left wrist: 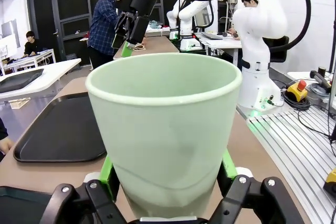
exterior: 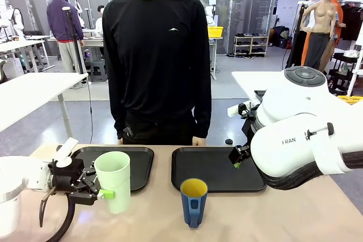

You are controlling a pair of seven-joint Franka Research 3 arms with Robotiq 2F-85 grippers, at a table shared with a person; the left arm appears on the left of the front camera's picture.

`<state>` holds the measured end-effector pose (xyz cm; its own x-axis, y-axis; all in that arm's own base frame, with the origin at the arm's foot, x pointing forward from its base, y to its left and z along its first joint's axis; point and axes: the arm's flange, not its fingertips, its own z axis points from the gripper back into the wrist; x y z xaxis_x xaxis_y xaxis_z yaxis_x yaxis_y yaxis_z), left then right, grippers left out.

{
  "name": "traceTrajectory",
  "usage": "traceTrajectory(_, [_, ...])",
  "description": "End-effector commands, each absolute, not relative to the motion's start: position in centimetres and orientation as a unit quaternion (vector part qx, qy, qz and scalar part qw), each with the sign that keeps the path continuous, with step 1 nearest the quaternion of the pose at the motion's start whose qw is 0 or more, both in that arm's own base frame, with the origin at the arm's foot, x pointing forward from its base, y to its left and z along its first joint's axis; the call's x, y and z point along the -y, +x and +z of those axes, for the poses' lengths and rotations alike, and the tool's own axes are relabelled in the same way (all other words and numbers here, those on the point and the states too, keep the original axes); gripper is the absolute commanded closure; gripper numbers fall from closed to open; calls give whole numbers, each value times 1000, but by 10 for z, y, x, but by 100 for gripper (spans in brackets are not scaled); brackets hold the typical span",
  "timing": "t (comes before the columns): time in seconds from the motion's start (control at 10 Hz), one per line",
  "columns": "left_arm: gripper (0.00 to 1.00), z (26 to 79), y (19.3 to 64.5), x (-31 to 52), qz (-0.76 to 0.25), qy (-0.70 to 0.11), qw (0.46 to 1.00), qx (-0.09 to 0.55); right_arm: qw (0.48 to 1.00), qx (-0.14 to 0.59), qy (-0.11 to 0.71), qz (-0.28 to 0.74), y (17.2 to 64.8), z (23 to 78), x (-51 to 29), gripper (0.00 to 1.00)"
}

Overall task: Sort and store the cups by type.
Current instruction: Place the picked Reusable plastic cup into the Flat Tray indicated by the person.

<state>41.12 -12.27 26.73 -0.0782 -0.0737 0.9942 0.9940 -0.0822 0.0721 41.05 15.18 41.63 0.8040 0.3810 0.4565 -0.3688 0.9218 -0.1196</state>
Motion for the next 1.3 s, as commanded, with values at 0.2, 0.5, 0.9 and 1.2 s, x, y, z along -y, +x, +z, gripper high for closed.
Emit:
traceTrajectory(0.2, [77, 270, 412, 125, -554, -482, 481, 480, 950, 243, -12, 197, 411, 416, -152, 0])
traceTrajectory(0.5, [77, 270, 412, 125, -554, -482, 481, 480, 950, 243, -12, 197, 411, 416, -152, 0])
traceTrajectory(0.9, [77, 270, 412, 125, -554, -482, 481, 480, 950, 243, -12, 197, 411, 416, -152, 0])
traceTrajectory(1.2, [77, 270, 412, 125, -554, -482, 481, 480, 950, 243, -12, 197, 411, 416, -152, 0])
